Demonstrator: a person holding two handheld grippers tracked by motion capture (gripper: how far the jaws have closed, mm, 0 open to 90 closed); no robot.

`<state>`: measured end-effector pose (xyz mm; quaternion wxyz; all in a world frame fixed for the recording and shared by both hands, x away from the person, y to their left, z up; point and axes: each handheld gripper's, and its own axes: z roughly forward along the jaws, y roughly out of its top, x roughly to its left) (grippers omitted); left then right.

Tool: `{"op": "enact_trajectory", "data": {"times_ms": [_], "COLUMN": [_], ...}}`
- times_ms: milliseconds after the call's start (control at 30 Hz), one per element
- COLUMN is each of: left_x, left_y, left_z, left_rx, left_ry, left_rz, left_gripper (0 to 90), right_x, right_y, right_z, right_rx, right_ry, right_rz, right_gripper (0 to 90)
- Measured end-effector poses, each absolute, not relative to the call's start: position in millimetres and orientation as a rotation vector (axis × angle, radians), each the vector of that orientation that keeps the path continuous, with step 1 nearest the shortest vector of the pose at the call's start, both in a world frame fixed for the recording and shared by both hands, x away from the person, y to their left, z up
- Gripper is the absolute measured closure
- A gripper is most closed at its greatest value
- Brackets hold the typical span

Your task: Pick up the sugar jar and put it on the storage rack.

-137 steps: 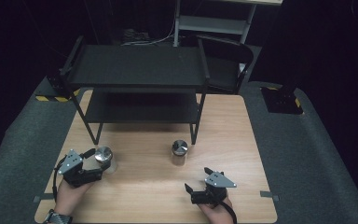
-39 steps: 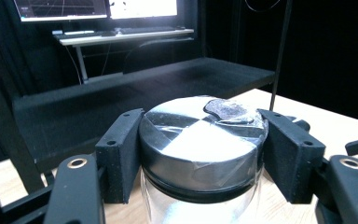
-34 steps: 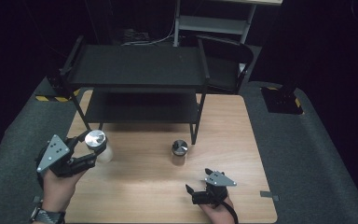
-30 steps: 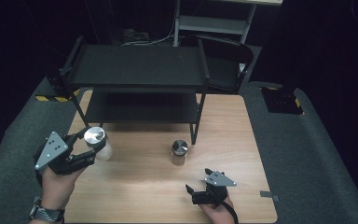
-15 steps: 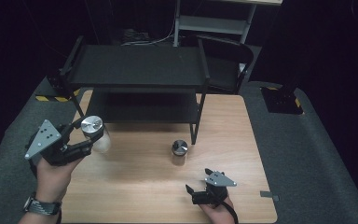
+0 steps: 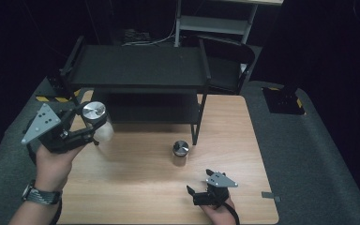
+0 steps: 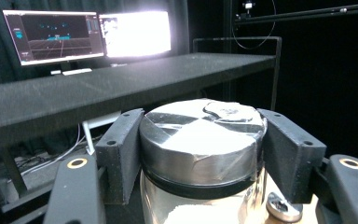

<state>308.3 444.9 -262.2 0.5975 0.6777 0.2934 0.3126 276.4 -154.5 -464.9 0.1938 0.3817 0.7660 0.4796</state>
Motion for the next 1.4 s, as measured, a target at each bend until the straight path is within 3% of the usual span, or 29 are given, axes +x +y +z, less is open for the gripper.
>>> {"op": "enact_trajectory", "data": {"times_ms": [533,1400], "left_x": [326,366], "left_y": [442,427], "left_z": [-220,-183], "left_rx": [1.524,1.471], "left_ry": [0.656,0.660], "left_rz": [0.758,0.788], "left_gripper": [34.7,34.8], "right_x": [277,277], "right_y": [-155,-157], "right_z": [-465,-466], "right_rx": [1.064,1.067], "right_ry": [2.152,2.149], "right_rz": [1.349,1.362], "right_gripper": [0.1,0.1]}}
